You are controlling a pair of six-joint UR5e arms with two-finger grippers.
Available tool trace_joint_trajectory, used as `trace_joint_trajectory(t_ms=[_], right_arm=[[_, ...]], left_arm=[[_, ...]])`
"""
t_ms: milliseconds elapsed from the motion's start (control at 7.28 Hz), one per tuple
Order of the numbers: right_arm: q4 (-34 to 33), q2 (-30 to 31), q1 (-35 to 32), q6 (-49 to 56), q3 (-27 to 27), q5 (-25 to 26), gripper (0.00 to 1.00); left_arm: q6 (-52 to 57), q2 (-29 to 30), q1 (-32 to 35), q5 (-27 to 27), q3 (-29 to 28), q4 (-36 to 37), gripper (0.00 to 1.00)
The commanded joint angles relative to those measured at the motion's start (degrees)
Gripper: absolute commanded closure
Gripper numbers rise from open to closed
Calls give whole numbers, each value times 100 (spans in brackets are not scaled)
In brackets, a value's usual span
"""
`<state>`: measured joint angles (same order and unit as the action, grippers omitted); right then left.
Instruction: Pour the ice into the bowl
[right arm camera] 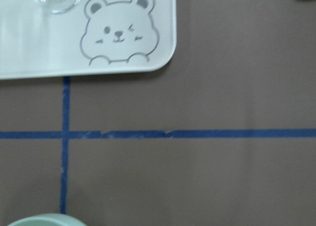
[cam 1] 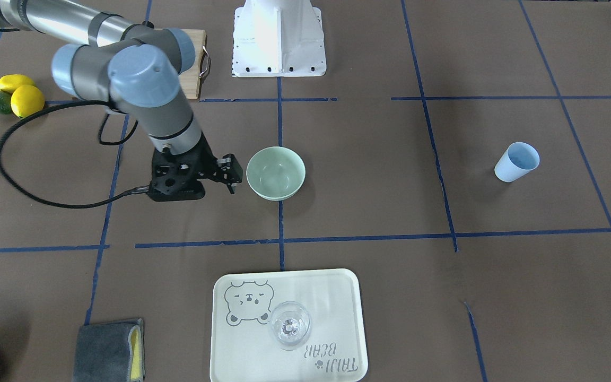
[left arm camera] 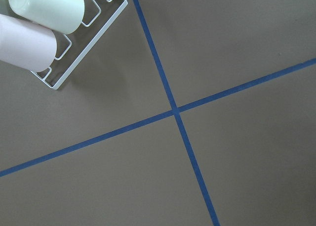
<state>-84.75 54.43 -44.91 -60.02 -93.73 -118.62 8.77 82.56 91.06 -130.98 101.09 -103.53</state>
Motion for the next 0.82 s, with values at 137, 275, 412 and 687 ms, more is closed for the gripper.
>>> trace_joint_trajectory(t_ms=[137, 275, 412, 687], right_arm=[[-59, 1311, -1920, 3177, -154, -1136, 0], [-242, 1681, -2325, 4259, -146, -1146, 0], [-566, 1990, -2799, 5366, -163, -1198, 0], [-753, 2613, -3565, 6927, -163, -1269, 0]], left_arm=[[-1691, 154, -62, -24, 24, 17, 0], [-2008, 172, -263, -163, 129, 43, 0], [-2133, 198, -413, -234, 217, -26, 0], [-3227, 374, -851, -244, 480, -767, 0]])
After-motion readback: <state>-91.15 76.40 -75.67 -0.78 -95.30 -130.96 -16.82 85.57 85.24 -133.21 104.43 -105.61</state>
